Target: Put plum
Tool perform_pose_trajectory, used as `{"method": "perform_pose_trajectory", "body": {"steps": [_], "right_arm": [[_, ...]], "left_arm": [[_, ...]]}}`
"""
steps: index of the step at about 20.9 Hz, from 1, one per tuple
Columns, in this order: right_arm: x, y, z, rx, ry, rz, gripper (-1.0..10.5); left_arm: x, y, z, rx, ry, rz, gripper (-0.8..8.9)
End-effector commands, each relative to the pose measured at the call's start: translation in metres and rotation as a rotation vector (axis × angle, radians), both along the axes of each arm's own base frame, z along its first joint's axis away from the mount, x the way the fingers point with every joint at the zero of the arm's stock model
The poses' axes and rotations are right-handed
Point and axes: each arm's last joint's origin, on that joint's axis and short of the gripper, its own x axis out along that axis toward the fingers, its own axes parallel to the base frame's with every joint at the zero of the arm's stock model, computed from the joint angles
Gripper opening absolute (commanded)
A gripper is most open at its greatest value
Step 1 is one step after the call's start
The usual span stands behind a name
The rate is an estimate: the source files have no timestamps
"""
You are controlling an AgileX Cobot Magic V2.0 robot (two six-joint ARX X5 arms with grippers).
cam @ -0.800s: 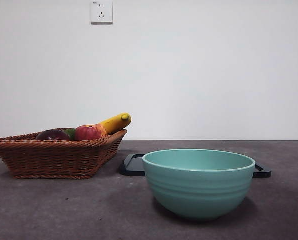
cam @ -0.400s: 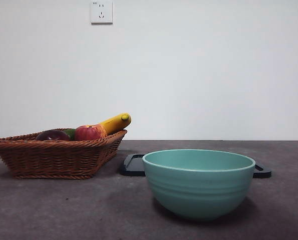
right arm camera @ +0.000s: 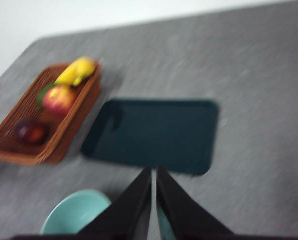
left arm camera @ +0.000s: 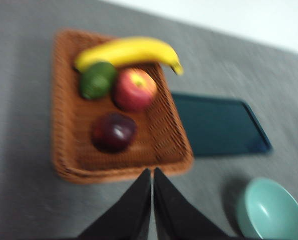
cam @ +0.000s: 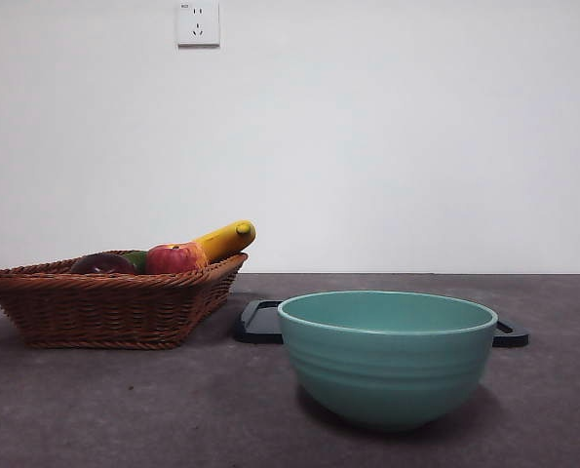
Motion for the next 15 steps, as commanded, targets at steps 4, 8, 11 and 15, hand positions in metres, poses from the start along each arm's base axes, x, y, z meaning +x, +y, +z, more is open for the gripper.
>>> {"method": "perform_pose_trajectory", "body": {"steps": [4, 8, 11, 15], "right_arm": [[0.019, 0.009, 0.015, -0.050, 0.107, 0.158, 0.1], [0.028, 0.022, 0.021, -0.089, 0.167, 0.267, 0.1], [0.029, 0.031, 0.021, -0.118, 0.201, 0.352, 0.1], [0.028, 0.038, 0.017, -0.142, 0.230, 0.411, 0.1]], "left_arm": [[0.015, -0.008, 0.016, 0.058, 0.063, -0.184, 0.08], [0.023, -0.017, 0.025, 0.099, 0.133, -0.296, 0.08], [0.026, -0.024, 0.025, 0.105, 0.161, -0.341, 0.08], [0.027, -0.026, 0.025, 0.106, 0.160, -0.357, 0.08]]}}
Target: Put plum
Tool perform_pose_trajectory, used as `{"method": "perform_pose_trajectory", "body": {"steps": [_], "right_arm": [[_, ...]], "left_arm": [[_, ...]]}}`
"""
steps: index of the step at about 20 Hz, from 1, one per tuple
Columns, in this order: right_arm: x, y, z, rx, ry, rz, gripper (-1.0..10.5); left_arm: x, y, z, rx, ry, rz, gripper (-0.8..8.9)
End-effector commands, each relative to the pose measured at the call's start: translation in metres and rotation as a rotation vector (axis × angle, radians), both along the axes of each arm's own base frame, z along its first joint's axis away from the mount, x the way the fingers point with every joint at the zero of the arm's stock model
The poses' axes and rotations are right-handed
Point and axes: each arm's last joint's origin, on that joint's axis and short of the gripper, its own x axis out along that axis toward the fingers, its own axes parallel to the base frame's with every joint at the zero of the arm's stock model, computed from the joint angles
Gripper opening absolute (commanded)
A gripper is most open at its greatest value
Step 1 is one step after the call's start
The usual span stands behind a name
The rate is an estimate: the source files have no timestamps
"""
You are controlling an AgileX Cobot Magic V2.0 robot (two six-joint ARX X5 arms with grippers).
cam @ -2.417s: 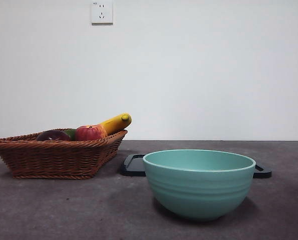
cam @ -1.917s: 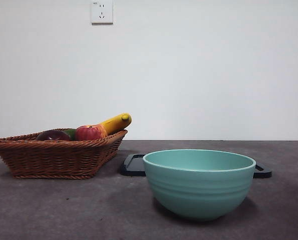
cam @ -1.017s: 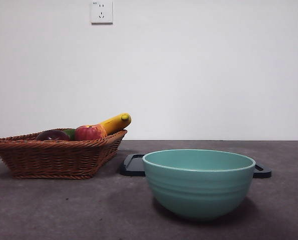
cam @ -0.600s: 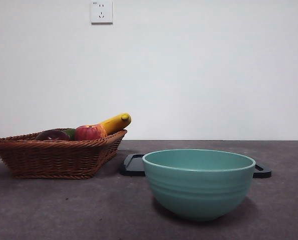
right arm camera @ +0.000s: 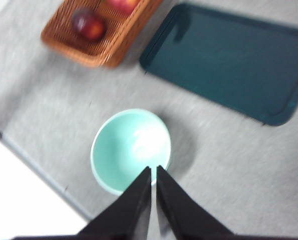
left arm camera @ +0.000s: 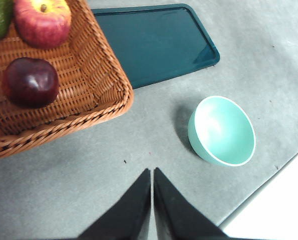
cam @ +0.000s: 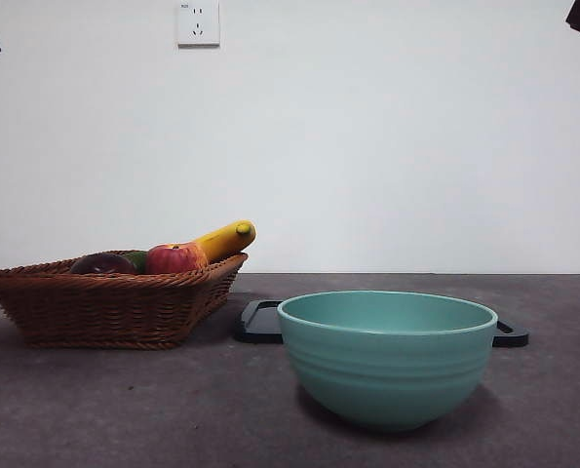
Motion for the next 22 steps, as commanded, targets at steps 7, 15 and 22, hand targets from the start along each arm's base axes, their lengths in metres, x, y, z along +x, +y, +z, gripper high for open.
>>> {"method": "perform_pose_trajectory", "body": {"steps": [7, 15, 22], "right_arm": [[0.0013, 0.0021, 0.0054, -0.005, -0.035, 0.026, 3.1], [0.0012, 0.0021, 0.0054, -0.005, -0.035, 0.026, 4.7], [0.0012, 0.0021, 0.0054, -0.005, -0.035, 0.026, 4.7]], "left_arm": [[0.0022, -0.0008, 0.0072, 0.001, -0.035, -0.011, 3.15], [0.0022, -0.0008, 0.0072, -0.001, -0.033, -0.009, 4.77], [0.0026, -0.0008, 0.0078, -0.002, -0.036, -0.005, 4.72]]}}
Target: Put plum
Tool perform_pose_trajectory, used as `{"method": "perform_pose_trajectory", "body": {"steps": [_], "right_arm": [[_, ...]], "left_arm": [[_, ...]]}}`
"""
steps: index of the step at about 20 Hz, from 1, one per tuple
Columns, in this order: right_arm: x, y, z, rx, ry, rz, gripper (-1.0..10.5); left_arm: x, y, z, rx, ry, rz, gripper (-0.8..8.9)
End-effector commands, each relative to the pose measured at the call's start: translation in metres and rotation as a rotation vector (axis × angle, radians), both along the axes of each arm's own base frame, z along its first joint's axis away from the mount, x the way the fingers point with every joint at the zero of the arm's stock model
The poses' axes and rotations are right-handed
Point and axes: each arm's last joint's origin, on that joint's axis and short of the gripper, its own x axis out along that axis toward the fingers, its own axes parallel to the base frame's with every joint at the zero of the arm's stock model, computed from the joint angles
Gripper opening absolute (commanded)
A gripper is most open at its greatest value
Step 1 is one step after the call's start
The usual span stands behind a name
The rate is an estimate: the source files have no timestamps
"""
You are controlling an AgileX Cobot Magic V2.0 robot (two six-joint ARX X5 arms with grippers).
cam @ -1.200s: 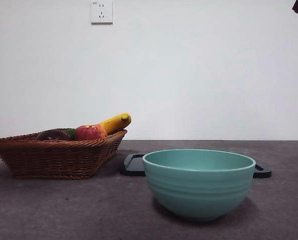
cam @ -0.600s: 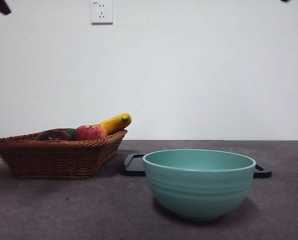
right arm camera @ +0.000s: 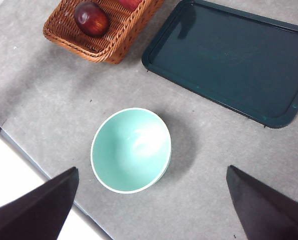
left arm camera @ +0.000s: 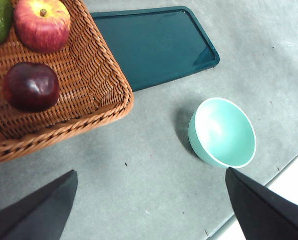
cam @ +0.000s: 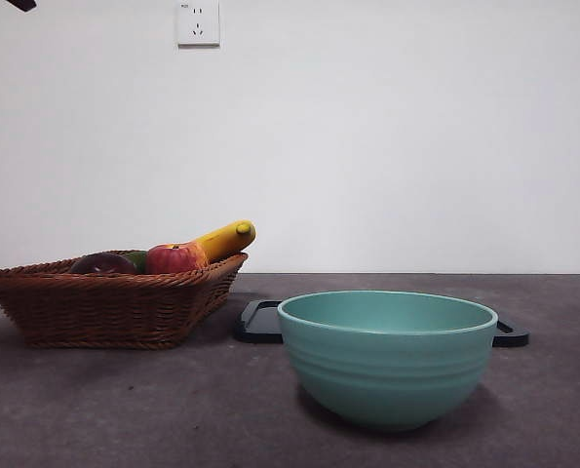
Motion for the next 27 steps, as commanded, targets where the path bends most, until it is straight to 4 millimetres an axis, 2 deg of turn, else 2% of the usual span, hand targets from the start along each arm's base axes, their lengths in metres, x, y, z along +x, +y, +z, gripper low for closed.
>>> {"method": "perform_pose_trajectory", "body": {"steps": [1, 4, 8, 11, 14, 17, 21, 27], "right_arm": [[0.001, 0.001, 0.005, 0.003, -0.023, 0.011, 4.7], [0.001, 0.001, 0.005, 0.003, -0.023, 0.011, 4.7], [0.001, 0.001, 0.005, 0.003, -0.025, 0.011, 4.7], [0.001, 0.001, 0.005, 0.003, -0.026, 0.011, 4.7], [0.002, 0.001, 0.006, 0.004, -0.027, 0.011, 4.7], [0.002, 0.001, 0.006, 0.003, -0.027, 0.010, 4.7], [0.002, 0.001, 0.006, 0.003, -0.028, 0.010, 4.7], [0.002, 0.001, 0.006, 0.003, -0.028, 0.011, 4.7]], "left_arm": [[0.002, 0.000, 0.008, -0.001, -0.023, 0.002, 4.72], [0.004, 0.000, 0.016, 0.021, -0.048, 0.033, 4.72], [0.018, 0.000, 0.040, 0.062, -0.099, 0.086, 4.68], [0.040, -0.003, 0.052, 0.097, -0.104, 0.108, 4.68], [0.069, -0.010, 0.054, 0.151, -0.090, 0.116, 4.67], [0.101, -0.017, 0.043, 0.179, -0.064, 0.116, 4.66], [0.137, -0.027, 0.010, 0.240, 0.020, 0.117, 4.66], [0.175, -0.038, -0.039, 0.308, 0.126, 0.094, 4.66]]}}
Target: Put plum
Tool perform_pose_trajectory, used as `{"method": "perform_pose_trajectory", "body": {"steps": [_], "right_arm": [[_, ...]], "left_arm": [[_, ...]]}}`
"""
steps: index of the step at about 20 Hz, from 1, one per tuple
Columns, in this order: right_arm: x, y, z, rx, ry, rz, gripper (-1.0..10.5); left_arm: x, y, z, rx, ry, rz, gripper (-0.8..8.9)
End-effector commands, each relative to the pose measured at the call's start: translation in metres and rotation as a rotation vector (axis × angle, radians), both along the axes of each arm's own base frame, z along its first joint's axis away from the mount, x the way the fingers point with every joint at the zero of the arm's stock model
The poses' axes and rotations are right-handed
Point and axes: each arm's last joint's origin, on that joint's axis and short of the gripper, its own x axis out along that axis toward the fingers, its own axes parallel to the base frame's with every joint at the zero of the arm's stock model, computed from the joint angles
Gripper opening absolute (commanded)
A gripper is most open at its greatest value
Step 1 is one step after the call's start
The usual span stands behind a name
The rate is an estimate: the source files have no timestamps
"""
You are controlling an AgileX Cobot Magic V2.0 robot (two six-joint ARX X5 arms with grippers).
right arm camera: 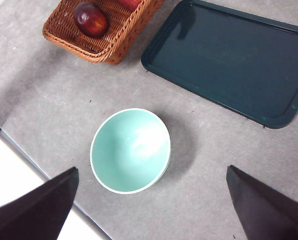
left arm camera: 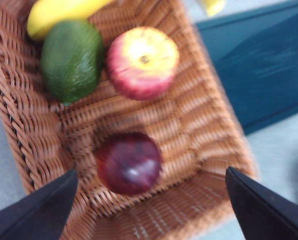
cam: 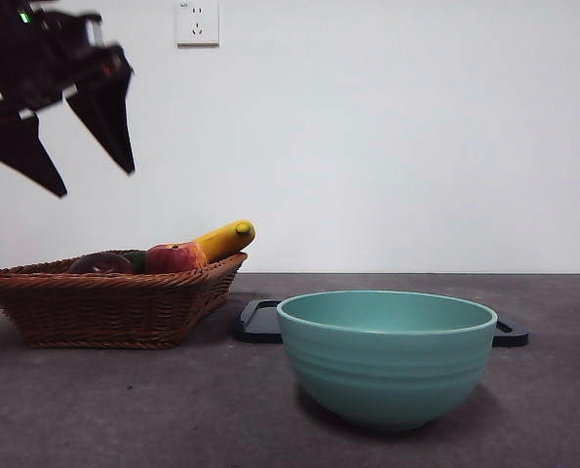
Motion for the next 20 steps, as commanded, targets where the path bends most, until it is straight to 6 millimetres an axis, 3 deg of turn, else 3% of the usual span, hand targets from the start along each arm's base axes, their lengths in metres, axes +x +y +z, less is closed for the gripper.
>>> {"method": "perform_pose_trajectory", "body": {"steps": [1, 7, 14, 20], "right_arm": [[0.001, 0.001, 0.006, 0.003, -0.026, 0.011, 4.7], [0.001, 0.001, 0.006, 0.003, -0.027, 0.011, 4.7], [0.001, 0.001, 0.006, 0.003, -0.026, 0.011, 4.7], [0.001, 0.001, 0.006, 0.003, -0.027, 0.011, 4.7]], "left_arm": [[0.015, -0.006, -0.013, 0.019, 0.015, -0.017, 4.66], [0.034, -0.018, -0.055, 0.085, 0.095, -0.033, 4.65], [0.043, -0.023, -0.080, 0.103, 0.155, -0.041, 4.64], [0.042, -0.025, -0.082, 0.107, 0.166, -0.046, 2.39]]}}
